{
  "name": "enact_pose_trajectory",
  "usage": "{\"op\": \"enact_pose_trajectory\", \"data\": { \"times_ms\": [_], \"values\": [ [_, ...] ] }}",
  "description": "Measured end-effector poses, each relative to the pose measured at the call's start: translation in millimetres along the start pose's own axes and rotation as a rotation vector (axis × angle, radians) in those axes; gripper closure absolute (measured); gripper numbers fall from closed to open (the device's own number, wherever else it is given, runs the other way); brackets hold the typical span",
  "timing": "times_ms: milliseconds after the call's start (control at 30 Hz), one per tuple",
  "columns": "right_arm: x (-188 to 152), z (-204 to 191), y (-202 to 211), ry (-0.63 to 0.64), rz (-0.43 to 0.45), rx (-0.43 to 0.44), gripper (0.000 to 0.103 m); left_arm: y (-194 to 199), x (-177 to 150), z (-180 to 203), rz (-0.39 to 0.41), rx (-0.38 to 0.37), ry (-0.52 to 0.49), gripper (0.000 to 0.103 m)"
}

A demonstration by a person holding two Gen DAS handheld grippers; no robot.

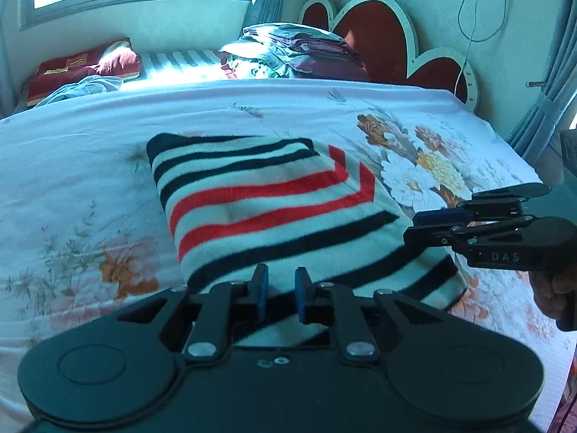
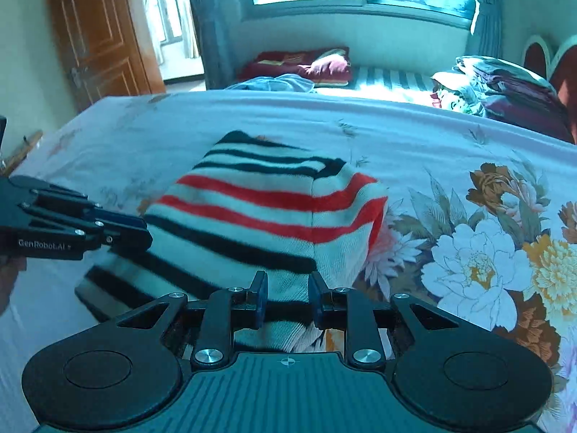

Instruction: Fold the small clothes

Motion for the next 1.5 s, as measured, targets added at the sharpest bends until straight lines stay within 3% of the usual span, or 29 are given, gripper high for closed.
{"op": "enact_pose_trajectory", "data": {
  "times_ms": [100,167,400,600,867,1333,1367,1433,1500],
  "values": [
    [-17,-5,-3,0.003,-0.032,0.010,0.081,-3,-15,-3,-0.026,0.035,-0.001,0.089],
    [-29,0,-12,0.023,-0.051,-0.026,0.098,-5,-19,-7,-0.026,0.057,0.017,0.091],
    [-32,2,-15,0.066,-0.030,-0.030,0.097,-11,-35,8,0.036,0.197,-0.090,0.093],
    [-26,-13,30,0.060,0.078,0.007,0.097,8,-50,21,0.014,0.257,-0.096,0.093],
    [-56,-27,6,0.088,-0.042,0.050,0.097,11,-67,17,0.003,0.292,-0.043,0.094],
    [-65,-20,-6,0.031,-0.035,0.058,0.097,1,-72,18,-0.011,0.332,-0.048,0.094],
    [-62,-20,-2,0.039,-0.036,0.060,0.097,4,-69,20,-0.008,0.324,-0.053,0.093],
    [-53,-16,12,0.036,0.020,0.059,0.097,17,-58,22,0.047,0.308,-0.055,0.069],
    [-42,-4,19,-0.003,0.058,0.066,0.097,25,-40,19,0.103,0.284,-0.038,0.069]
  ]
}}
Point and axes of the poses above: each gripper's, at about its wrist camera, not at the fingertips, and y roughly against the way its jaws point, z to its right, x to its top, the point moved 6 cm from there along -y, roughly the way its jaws point, and after that the axes turned 13 degrees about y, right-handed, at the moved point
